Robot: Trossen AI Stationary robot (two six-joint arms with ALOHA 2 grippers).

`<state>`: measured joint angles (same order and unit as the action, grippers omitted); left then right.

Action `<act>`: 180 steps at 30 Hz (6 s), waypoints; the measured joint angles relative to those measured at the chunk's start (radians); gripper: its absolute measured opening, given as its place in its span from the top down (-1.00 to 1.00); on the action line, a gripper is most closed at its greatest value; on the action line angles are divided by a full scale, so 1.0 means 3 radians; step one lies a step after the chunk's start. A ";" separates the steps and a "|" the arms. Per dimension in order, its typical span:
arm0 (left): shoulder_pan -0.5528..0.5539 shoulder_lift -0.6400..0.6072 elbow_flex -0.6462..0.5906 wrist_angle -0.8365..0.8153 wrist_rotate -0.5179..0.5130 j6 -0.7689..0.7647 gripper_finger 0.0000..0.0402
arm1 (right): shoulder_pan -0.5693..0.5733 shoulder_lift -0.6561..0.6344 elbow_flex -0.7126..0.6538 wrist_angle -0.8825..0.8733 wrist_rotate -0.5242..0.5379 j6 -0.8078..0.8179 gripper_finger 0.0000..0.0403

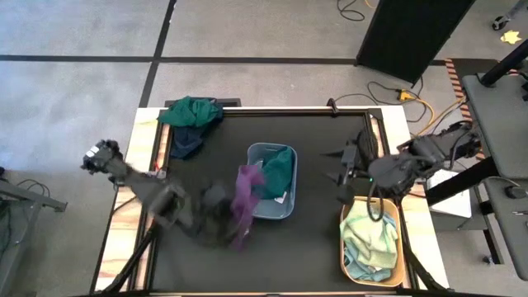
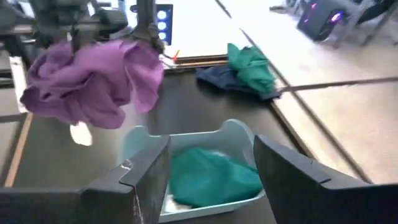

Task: Sort microfiber towel by color & place in baskets
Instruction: Put the purple microfiber cloth into the blue bin, then put the dark green microfiber cloth into the blue bin

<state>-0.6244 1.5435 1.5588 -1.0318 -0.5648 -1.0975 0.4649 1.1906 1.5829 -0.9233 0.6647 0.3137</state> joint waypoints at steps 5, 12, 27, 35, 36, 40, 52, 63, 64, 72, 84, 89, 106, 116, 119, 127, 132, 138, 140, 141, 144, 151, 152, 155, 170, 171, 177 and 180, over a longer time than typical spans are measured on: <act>0.0748 -0.0105 0.0031 0.0450 -0.0264 0.0847 0.95 | -0.0165 -0.0186 0.0000 -0.0214 -0.0001 -0.0214 -0.09; 0.1763 0.0199 0.0007 0.0749 0.0668 0.1892 0.95 | -0.0215 -0.0438 -0.0001 -0.0767 -0.0028 -0.0048 -0.09; 0.2484 0.1481 -0.0101 0.0863 0.2020 0.2659 0.94 | -0.0214 -0.0636 -0.0188 -0.1149 -0.0016 0.0498 -0.09; 0.2624 0.1658 -0.0094 0.0924 0.2063 0.2301 0.55 | -0.0215 -0.0577 -0.0193 -0.1145 0.0162 0.0854 -0.09; 0.2630 0.1652 -0.0094 0.0911 0.2126 0.2280 0.47 | -0.0215 -0.0577 -0.0193 -0.1144 0.0232 0.0887 -0.09; 0.2622 0.1567 0.0023 0.0746 0.2307 0.2147 0.13 | -0.0250 -0.0583 -0.0178 -0.1142 0.0570 0.0894 -0.09; 0.2800 0.1001 0.0828 -0.0153 0.1637 0.2315 -0.32 | -0.0594 -0.0621 -0.0125 -0.0933 0.0705 0.0612 -0.09; 0.4317 0.0454 0.0087 -0.0617 0.0653 0.2262 -0.32 | -0.0599 -0.0426 -0.0127 -0.0892 0.0729 0.0910 -0.33; 0.4460 0.0444 -0.0019 -0.0606 0.0608 0.2236 -0.32 | -0.0599 -0.0395 -0.0127 -0.0891 0.0730 0.0924 -0.35; 0.5273 0.0438 -0.0782 -0.0069 0.0690 0.2186 -0.32 | -0.0608 -0.0207 -0.0128 -0.0893 0.0727 0.1161 -0.51; 0.5528 0.0484 -0.1394 0.0987 0.0984 0.2358 -0.03 | -0.0607 -0.0167 -0.0128 -0.0895 0.0539 0.1521 -0.48; 0.5501 0.0467 -0.1471 0.1134 0.1068 0.2371 0.79 | -0.0607 -0.0169 -0.0128 -0.0895 0.0431 0.1423 -0.41; 0.4111 -0.1502 -0.1321 0.1805 0.1187 0.2046 1.00 | -0.0606 -0.0475 -0.0128 -0.0917 -0.0452 0.0886 -0.21; 0.2668 -0.1704 -0.1332 0.2660 0.1315 0.2449 1.00 | -0.0606 -0.0474 -0.0128 -0.0898 -0.0482 0.0782 -0.19; 0.2569 -0.1642 -0.1330 0.2651 0.1744 0.2365 1.00 | -0.0606 -0.0475 -0.0128 -0.0895 -0.0472 0.0781 -0.22; 0.2552 -0.1430 -0.1340 0.3662 0.2568 0.2055 1.00 | -0.0607 -0.0475 -0.0128 -0.0848 -0.0087 0.0830 -0.28; 0.2553 -0.1192 -0.1307 0.4026 0.3150 0.2085 1.00 | -0.0608 -0.0477 -0.0128 -0.0718 0.0056 0.0869 -0.29; 0.2731 -0.1032 -0.1320 0.2952 0.3020 0.2168 1.00 | -0.0608 -0.0474 -0.0128 -0.0730 0.0053 0.1052 -0.23; 0.2769 -0.0965 -0.1321 0.2498 0.2729 0.2216 1.00 | -0.0608 -0.0474 -0.0128 -0.0730 0.0052 0.1089 -0.20; 0.2783 -0.0930 -0.1321 0.2317 0.2555 0.2242 1.00 | -0.0608 -0.0474 -0.0128 -0.0731 0.0053 0.1099 -0.19; 0.2802 -0.0815 -0.1327 0.2009 0.2083 0.2243 1.00 | -0.0608 -0.0474 -0.0130 -0.0730 0.0051 0.1138 -0.16; 0.2802 -0.0600 -0.1058 0.2789 0.2019 0.2075 1.00 | -0.0608 -0.0472 -0.0132 -0.0721 0.0052 0.1139 -0.14; 0.2802 -0.0591 -0.0935 0.2944 0.2056 0.2127 1.00 | -0.0608 -0.0472 -0.0132 -0.0721 0.0051 0.1139 -0.14; 0.2802 -0.0539 -0.0557 0.2932 0.2095 0.2405 1.00 | -0.0608 -0.0472 -0.0132 -0.0719 0.0051 0.1143 -0.14; 0.2254 -0.0169 -0.0750 0.1544 0.2242 0.1901 1.00 | -0.0606 -0.0472 -0.0137 -0.0733 0.0021 0.1277 -0.14; 0.2230 -0.0103 -0.0807 0.1724 0.2299 0.1785 1.00 | -0.0606 -0.0472 -0.0137 -0.0732 0.0026 0.1277 -0.15; 0.2364 0.0472 -0.0837 0.2244 0.2257 0.1199 1.00 | -0.0606 -0.0472 -0.0137 -0.0720 0.0029 0.1281 -0.19; 0.2411 0.0800 -0.0716 0.2154 0.2194 0.1191 1.00 | -0.0606 -0.0472 -0.0137 -0.0719 0.0029 0.1283 -0.21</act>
<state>0.0988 1.7836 1.3441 -0.3855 0.0932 -0.7403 0.2832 1.0489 1.5417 -1.1389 0.6735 0.6987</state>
